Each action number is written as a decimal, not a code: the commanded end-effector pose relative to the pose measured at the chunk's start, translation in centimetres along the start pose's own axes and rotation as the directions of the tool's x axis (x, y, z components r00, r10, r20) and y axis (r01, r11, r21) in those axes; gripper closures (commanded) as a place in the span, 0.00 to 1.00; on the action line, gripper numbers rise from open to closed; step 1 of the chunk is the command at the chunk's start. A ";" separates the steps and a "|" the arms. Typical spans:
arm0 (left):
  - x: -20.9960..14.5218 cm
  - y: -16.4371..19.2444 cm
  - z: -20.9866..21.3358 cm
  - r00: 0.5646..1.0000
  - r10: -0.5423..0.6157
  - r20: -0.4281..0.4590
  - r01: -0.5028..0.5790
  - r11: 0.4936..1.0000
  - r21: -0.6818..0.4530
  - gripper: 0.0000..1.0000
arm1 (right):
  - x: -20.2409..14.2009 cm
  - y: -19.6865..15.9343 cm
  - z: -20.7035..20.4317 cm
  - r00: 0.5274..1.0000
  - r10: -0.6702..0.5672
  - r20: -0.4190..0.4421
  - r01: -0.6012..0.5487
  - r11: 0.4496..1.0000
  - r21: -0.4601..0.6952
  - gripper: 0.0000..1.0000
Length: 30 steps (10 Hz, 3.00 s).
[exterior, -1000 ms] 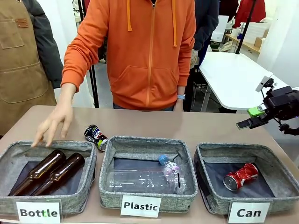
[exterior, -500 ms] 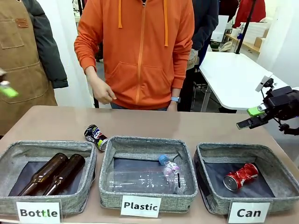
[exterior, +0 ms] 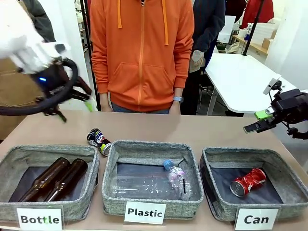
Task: Sort the can waste into the basket.
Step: Pick up the can waste from the table and place it in the right Fabric basket.
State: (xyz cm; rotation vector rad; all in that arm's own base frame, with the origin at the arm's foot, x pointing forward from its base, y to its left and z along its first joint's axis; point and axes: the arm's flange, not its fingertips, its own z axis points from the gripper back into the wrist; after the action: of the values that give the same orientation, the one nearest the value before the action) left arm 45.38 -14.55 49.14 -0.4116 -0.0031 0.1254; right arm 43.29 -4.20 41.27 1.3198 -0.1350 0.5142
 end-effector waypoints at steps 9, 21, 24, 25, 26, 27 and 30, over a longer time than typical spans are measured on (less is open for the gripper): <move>7.8 -2.7 -13.4 0.902 0.375 0.213 -0.416 0.887 0.199 0.00 | -0.2 0.1 -0.1 1.000 0.008 0.002 -0.008 1.000 -0.015 0.01; 10.5 -1.9 -20.2 0.863 0.384 0.327 -0.479 0.827 0.293 0.60 | -0.2 0.1 -0.1 1.000 0.008 0.002 -0.008 1.000 -0.015 0.01; 10.4 -1.7 -19.8 0.858 0.400 0.322 -0.490 0.826 0.280 1.00 | -0.2 0.1 -0.1 1.000 0.008 0.002 -0.008 1.000 -0.015 0.01; 10.4 -1.4 -19.0 0.852 0.406 0.330 -0.496 0.828 0.261 0.86 | -0.2 0.1 -0.1 1.000 0.008 0.002 -0.008 1.000 -0.015 0.01; 10.4 -1.0 -18.4 0.851 0.410 0.327 -0.495 0.834 0.245 0.96 | -0.2 0.1 -0.1 1.000 0.008 0.002 -0.008 1.000 -0.015 0.01; 10.4 -0.6 -17.9 0.853 0.423 0.305 -0.497 0.837 0.229 1.00 | -0.2 0.1 -0.1 1.000 0.008 0.002 -0.008 1.000 -0.015 0.01; 10.0 0.7 -15.0 0.862 0.428 0.272 -0.478 0.864 0.157 1.00 | -0.2 0.1 -0.1 1.000 0.008 0.002 -0.008 1.000 -0.015 0.01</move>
State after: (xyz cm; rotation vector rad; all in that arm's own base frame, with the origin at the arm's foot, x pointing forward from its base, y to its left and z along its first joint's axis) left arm 56.83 -19.78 34.13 -0.1133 -0.1246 0.6640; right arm 43.29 -4.20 41.27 1.3199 -0.1348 0.5141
